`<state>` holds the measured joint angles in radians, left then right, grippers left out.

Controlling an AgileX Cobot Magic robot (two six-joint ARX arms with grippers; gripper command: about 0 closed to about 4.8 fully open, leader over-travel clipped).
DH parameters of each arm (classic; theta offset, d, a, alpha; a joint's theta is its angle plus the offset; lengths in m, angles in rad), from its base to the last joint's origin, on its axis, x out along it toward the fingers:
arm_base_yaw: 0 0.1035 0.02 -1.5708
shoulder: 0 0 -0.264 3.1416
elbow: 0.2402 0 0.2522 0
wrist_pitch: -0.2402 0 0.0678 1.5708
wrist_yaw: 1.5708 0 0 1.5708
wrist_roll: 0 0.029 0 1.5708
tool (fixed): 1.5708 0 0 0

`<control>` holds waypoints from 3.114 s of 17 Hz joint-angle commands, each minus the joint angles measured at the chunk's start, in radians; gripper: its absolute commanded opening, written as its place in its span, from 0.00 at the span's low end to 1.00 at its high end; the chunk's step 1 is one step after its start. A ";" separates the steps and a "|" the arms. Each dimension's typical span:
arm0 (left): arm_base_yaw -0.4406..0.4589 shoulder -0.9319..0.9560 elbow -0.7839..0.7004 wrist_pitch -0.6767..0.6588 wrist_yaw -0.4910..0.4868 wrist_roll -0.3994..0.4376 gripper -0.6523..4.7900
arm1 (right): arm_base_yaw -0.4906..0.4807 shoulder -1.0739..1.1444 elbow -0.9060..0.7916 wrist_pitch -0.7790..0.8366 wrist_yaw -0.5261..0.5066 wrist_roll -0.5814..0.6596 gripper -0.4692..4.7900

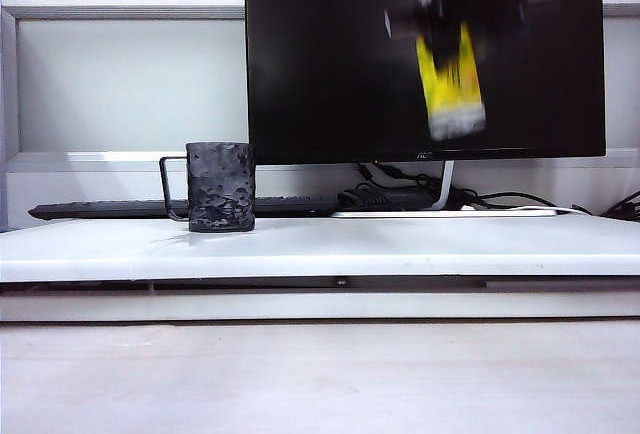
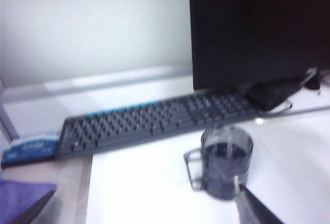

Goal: Carefully pick up the bottle and pour some water from the bottle into the cup.

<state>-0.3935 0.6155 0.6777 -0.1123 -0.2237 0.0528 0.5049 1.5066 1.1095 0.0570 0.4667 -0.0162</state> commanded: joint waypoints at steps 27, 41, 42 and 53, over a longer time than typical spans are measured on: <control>0.001 -0.003 -0.069 0.036 0.097 -0.004 1.00 | -0.001 0.125 -0.299 0.644 -0.200 0.050 0.74; 0.001 -0.003 -0.069 0.030 0.097 -0.009 1.00 | 0.005 -0.305 -0.299 0.317 -0.259 0.011 1.00; 0.001 -0.003 -0.069 0.026 0.097 -0.009 1.00 | 0.005 -0.380 -0.299 0.281 -0.259 0.011 1.00; 0.001 -0.591 -0.068 -0.300 0.116 -0.095 1.00 | 0.003 -1.316 -0.350 -0.618 -0.290 -0.046 0.96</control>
<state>-0.3935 0.0349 0.6125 -0.3084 -0.1135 -0.0391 0.5083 0.2047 0.7830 -0.5083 0.1814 -0.0658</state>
